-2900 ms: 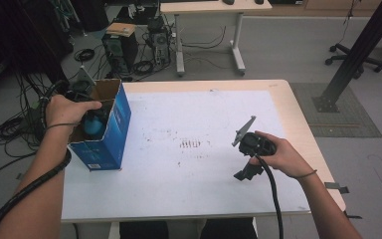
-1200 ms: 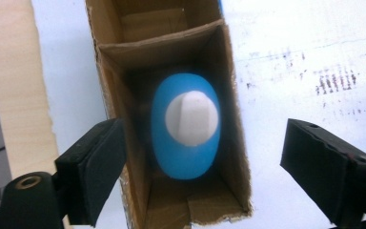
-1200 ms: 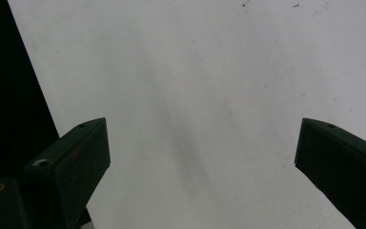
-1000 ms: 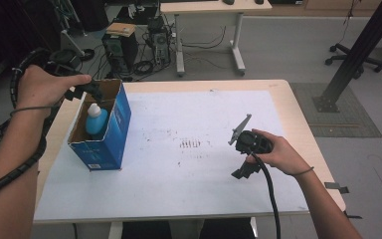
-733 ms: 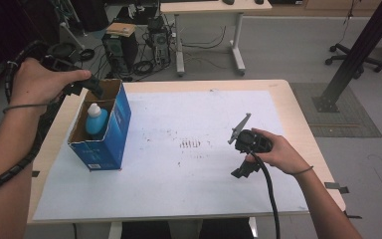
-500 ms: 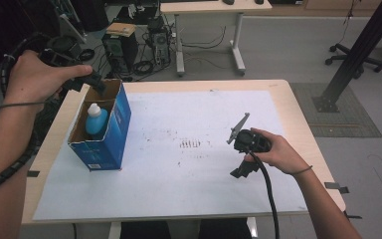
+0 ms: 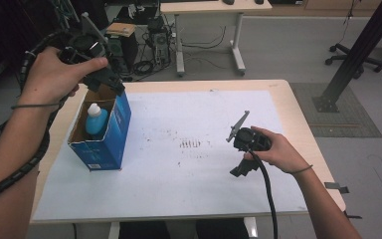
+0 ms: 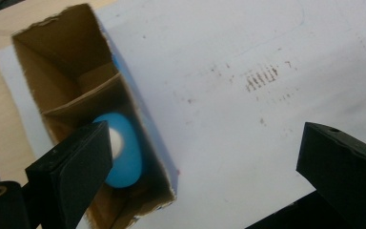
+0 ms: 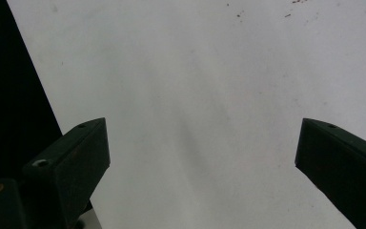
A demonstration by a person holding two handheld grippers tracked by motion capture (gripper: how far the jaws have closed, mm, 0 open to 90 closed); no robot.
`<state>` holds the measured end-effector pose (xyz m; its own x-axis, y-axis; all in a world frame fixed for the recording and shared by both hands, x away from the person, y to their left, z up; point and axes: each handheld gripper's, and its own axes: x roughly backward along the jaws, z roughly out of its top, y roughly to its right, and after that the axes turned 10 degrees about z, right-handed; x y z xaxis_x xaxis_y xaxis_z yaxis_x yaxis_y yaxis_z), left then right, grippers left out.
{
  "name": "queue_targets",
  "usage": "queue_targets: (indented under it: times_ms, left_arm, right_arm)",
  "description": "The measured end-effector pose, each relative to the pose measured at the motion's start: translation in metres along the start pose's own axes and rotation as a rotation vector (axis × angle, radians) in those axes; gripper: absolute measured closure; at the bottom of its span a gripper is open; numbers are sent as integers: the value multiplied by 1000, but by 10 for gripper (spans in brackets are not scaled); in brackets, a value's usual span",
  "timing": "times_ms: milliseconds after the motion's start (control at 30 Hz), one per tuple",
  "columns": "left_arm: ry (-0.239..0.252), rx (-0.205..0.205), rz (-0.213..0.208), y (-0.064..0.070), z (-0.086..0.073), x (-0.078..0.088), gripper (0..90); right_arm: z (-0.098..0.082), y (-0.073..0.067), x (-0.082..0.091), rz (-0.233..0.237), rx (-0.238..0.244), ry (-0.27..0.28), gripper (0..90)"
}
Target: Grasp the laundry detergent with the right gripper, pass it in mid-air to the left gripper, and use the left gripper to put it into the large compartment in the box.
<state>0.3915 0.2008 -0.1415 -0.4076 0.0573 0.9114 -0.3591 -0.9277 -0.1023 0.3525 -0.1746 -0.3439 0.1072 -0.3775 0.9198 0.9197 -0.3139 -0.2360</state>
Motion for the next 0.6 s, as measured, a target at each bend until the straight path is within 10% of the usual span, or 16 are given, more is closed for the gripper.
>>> queue_targets:
  times_ms: [600]
  left_arm:
    - [-3, -46, -30, 23, 32, -59, 60]
  right_arm:
    - [-2, 1, 6, 9, -8, -1, 44]
